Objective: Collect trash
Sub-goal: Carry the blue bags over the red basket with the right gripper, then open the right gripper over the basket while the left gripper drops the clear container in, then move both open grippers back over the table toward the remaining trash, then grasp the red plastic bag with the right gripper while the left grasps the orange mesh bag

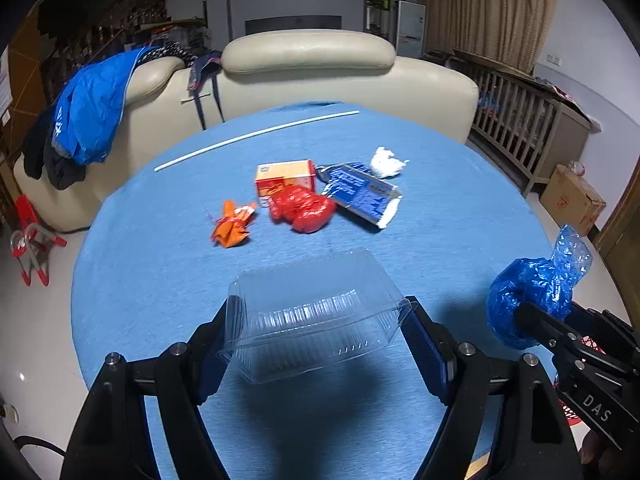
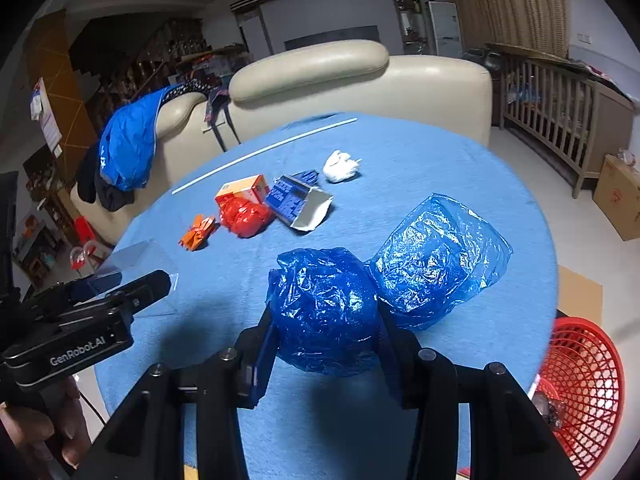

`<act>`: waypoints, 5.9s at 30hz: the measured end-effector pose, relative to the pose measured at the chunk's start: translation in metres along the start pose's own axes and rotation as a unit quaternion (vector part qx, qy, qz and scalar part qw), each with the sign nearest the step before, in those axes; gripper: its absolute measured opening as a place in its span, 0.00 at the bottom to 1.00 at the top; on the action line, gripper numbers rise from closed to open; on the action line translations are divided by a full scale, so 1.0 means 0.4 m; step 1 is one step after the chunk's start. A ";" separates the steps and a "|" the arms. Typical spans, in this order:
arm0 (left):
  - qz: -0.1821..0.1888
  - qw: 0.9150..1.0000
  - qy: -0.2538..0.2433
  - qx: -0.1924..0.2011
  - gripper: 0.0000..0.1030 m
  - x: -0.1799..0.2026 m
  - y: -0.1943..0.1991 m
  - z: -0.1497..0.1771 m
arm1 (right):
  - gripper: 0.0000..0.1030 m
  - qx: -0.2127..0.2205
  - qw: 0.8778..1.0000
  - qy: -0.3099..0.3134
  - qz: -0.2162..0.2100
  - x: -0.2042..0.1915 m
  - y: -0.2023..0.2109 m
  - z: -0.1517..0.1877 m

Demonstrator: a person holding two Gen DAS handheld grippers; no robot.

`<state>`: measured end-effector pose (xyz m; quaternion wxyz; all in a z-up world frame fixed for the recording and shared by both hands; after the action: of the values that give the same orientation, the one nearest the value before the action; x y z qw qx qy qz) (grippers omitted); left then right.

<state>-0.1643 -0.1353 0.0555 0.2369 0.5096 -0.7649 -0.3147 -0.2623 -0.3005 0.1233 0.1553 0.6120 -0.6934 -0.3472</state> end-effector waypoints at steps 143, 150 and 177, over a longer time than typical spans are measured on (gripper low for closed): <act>0.000 0.993 0.113 -0.024 0.85 -0.312 -0.076 -0.019 | 0.65 -0.075 0.996 0.008 -0.049 -0.035 -0.144 -0.028; -0.017 0.990 0.136 -0.015 0.85 -0.404 -0.080 -0.025 | 0.65 -0.086 0.993 0.049 -0.058 -0.122 -0.203 -0.062; -0.039 0.987 0.152 -0.042 0.85 -0.481 -0.177 -0.042 | 0.65 -0.112 0.966 0.221 -0.071 -0.369 -0.557 -0.264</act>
<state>-0.0374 0.0196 0.0080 0.3590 0.5707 -0.6854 -0.2751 0.0001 -0.1922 0.0796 0.3470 0.6999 -0.5533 -0.2893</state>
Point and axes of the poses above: each gripper's, at about its wrist camera, not at the fingertips, and y roughly against the way its jaws point, x to its right, z to its underside, the point moved 7 cm from there along -y, roughly the way its jaws point, and after that the axes turned 3 degrees about y, right-handed, at the moved point
